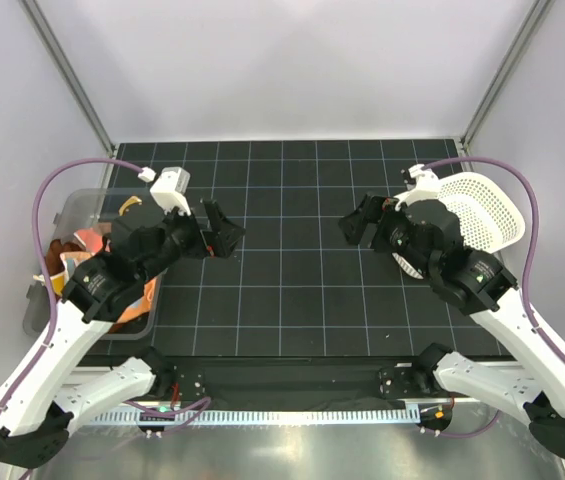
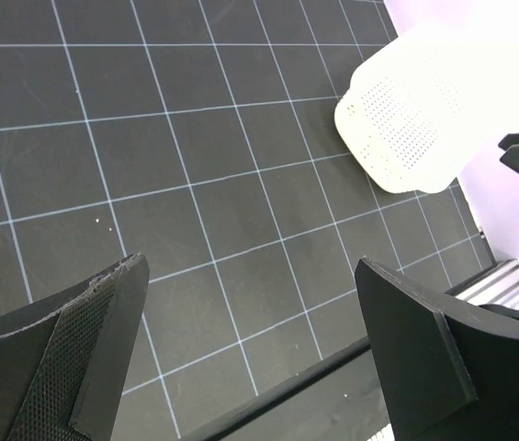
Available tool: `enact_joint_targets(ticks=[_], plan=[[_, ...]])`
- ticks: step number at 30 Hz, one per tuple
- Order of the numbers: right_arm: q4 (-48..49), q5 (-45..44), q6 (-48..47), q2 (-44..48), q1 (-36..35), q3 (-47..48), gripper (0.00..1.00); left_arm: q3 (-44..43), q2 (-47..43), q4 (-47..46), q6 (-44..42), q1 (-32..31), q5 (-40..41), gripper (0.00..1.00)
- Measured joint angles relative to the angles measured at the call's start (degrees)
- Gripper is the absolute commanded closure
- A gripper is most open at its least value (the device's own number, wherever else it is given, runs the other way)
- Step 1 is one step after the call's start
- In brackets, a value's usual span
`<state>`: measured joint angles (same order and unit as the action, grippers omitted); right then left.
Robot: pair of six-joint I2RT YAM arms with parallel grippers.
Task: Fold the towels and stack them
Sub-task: Grab crumpled towel
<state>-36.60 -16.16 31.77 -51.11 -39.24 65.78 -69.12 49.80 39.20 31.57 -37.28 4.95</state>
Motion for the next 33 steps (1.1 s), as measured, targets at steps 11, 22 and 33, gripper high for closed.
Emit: enact_joint_targets(ticks=[11, 22, 33], plan=[[-1.2, -0.5, 0.4, 0.4, 0.0, -1.0, 0.0, -3.7, 6.8, 5.1, 2.2, 4.5, 15.0, 0.01], [0.6, 8.2, 0.2, 3.7, 0.0, -6.9, 0.0, 4.6, 14.3, 9.2, 5.5, 42.0, 21.9, 0.09], [3.2, 13.3, -2.0, 7.3, 0.0, -9.7, 0.0, 13.9, 19.6, 2.2, 8.5, 51.8, 21.9, 0.31]])
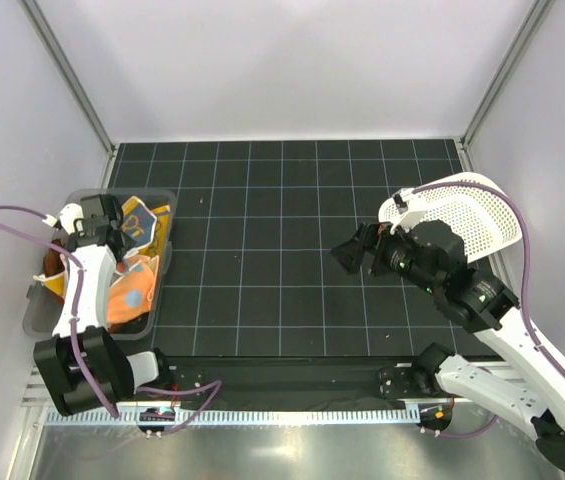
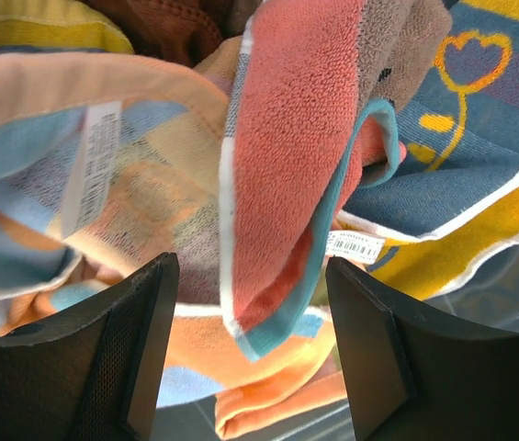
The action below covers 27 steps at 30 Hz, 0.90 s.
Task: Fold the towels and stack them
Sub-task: Grab crumpled towel
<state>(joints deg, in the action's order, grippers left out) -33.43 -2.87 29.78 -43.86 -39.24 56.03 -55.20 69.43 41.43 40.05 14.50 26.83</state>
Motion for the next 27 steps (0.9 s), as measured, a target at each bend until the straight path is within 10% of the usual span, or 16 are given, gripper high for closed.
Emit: enact_joint_targets(ticks=[7, 16, 27], plan=[[0.0, -0.2, -3.1, 1.3, 0.0, 0.0, 0.01, -0.1, 4.6, -1.4, -0.8, 0.4, -0.6, 0.32], [-0.1, -0.2, -5.0, 1.6, 0.0, 0.0, 0.0, -4.9, 8.5, -1.0, -3.2, 0.4, 0.0, 1.0], [-1.6, -0.2, -4.7, 0.9, 0.0, 2.6, 0.0, -35.4, 8.6, 5.1, -8.2, -9.2, -4.8, 1.0]])
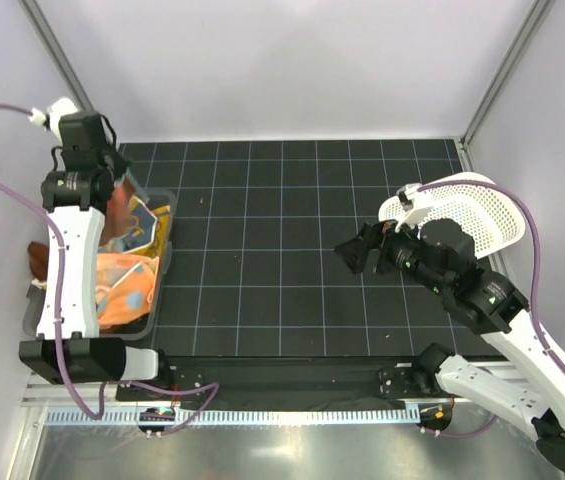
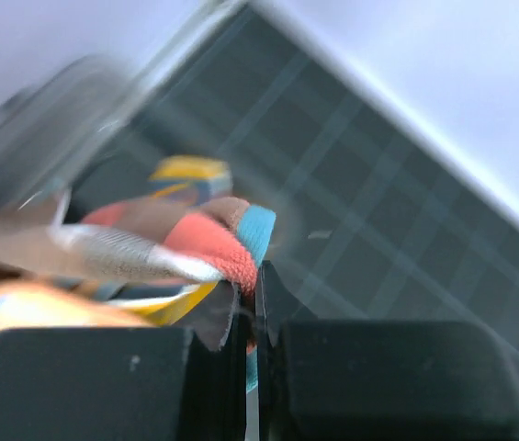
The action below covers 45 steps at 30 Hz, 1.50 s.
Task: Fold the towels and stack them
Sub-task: Grab crumpled towel, then move the towel to the center of the board
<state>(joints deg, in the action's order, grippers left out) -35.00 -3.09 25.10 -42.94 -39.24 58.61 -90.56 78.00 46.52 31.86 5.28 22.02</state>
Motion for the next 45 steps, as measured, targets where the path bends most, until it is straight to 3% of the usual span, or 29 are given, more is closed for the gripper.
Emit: enact_joint_targets(ticks=[5, 8, 15, 20, 27, 32, 45], plan=[[-0.1, -0.6, 0.3, -1.4, 0.0, 1.7, 0.0, -16.1, 1.1, 0.6, -0.6, -9.5, -9.6, 1.0], [-0.4, -2.2, 0.3, -2.8, 0.0, 3.5, 0.0, -20.4, 1.8, -0.7, 0.6, -16.1, -18.1, 1.0], [0.5, -3.2, -0.5, -3.9, 0.0, 5.0, 0.04, -13.7, 1.8, -4.7, 3.8, -27.0, -36.1, 1.0], [9.9, 0.7, -3.1, -3.2, 0.0, -1.7, 0.19, -6.0, 1.8, -6.4, 6.5, -32.7, -44.3, 1.0], [28.8, 5.2, -10.1, -11.7, 0.0, -12.2, 0.28, -5.6, 0.4, -6.7, 7.9, -33.1, -45.0, 1.0], [33.7, 4.9, -14.2, -17.2, -2.6, -12.3, 0.34, -5.6, 0.3, -6.8, 8.5, -33.1, -44.4, 1.0], [38.6, -5.4, -24.8, -17.9, -14.1, -11.7, 0.4, -5.6, 4.5, -6.8, 9.9, -33.1, -42.5, 1.0]])
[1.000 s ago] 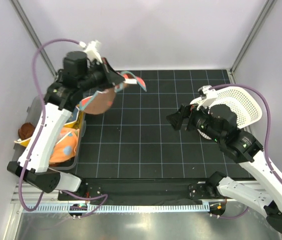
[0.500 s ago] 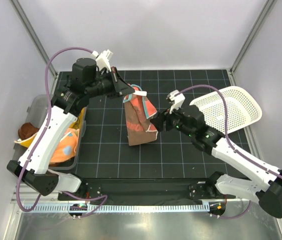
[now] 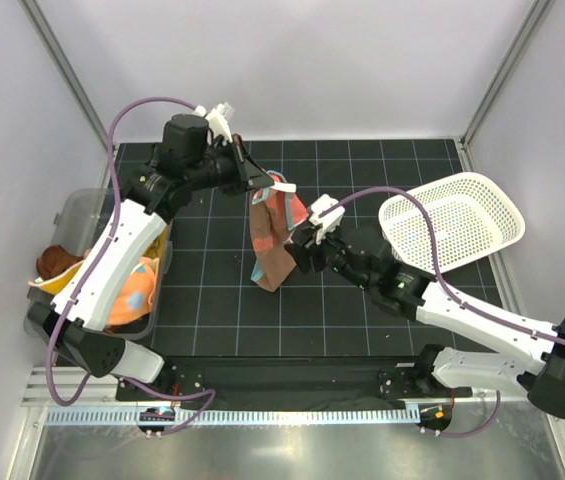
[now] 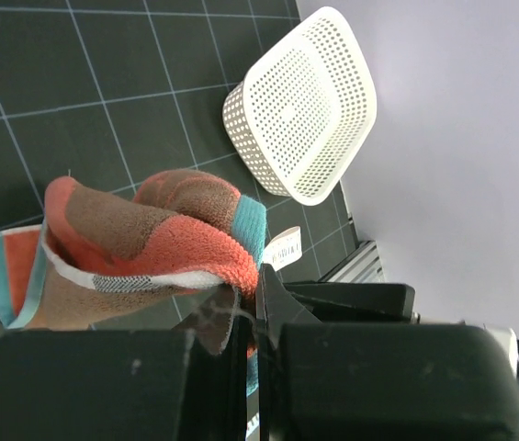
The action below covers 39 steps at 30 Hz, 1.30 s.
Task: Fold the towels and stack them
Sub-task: Move the towel to the center of the board
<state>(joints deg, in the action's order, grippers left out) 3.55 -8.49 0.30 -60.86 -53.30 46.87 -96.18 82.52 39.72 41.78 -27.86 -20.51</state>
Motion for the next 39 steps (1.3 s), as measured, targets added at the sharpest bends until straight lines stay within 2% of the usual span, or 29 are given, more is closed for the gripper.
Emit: enact_joint_targets(ticks=[8, 11, 14, 16, 17, 19, 23, 24, 26, 28, 29, 32, 35, 39], plan=[[3.5, -9.4, -4.8, -7.5, -1.2, 2.4, 0.49, 0.0, 0.9, -0.1, 1.4, 0.0, 0.0, 1.0], [4.7, -13.3, -6.2, -9.8, -1.2, 2.6, 0.66, 0.0, 0.9, -0.1, 1.8, 0.0, -0.1, 1.0], [5.4, -16.7, -7.2, -10.8, -1.2, 2.6, 0.99, 0.0, 0.9, -0.1, 2.5, 0.0, -0.2, 1.0], [5.7, -18.0, -7.4, -10.5, -1.2, 2.6, 0.99, 0.1, 0.9, 0.0, 2.7, 0.0, -0.3, 0.96], [5.4, -18.1, -7.2, -10.0, -1.2, 2.6, 0.99, 0.1, 0.9, 0.0, 2.6, 0.1, -0.3, 0.89], [3.5, -17.9, -6.6, -8.5, -1.2, 2.8, 0.99, 0.1, 1.1, 0.6, 1.9, 0.3, -0.2, 0.88], [-7.3, -15.7, -2.6, -5.4, -1.2, 6.0, 0.99, 1.1, 2.4, 2.5, -0.2, 1.5, -0.2, 0.79], [-10.1, -14.8, -1.0, -4.4, -1.2, 6.8, 0.99, 2.5, 2.5, 2.6, -0.5, 1.7, -0.3, 0.8], [-15.8, -12.6, 3.1, -1.6, -1.2, 7.2, 0.99, 6.8, 2.5, 2.6, -0.8, 2.0, -1.0, 0.89], [-20.0, -11.1, 7.1, 1.3, -1.2, 7.0, 0.99, 12.7, 2.3, 1.7, -0.6, 2.0, -2.6, 0.92], [-20.3, -10.3, 8.5, 2.5, -1.2, 6.4, 0.91, 16.2, 2.3, 0.7, 0.0, 2.0, -3.8, 0.96], [-19.2, -7.7, 11.1, 4.6, -1.2, 2.8, 0.68, 25.0, 2.2, -2.1, 3.2, 2.0, -6.9, 1.0], [-16.5, -7.2, 12.1, 1.8, -1.2, -1.5, 0.58, 28.3, 2.3, -3.4, 5.9, 2.0, -8.7, 1.0], [-12.9, -7.3, 10.9, -7.1, -1.2, -2.8, 0.5, 26.6, 3.7, -5.8, 6.3, 3.0, -9.5, 1.0]])
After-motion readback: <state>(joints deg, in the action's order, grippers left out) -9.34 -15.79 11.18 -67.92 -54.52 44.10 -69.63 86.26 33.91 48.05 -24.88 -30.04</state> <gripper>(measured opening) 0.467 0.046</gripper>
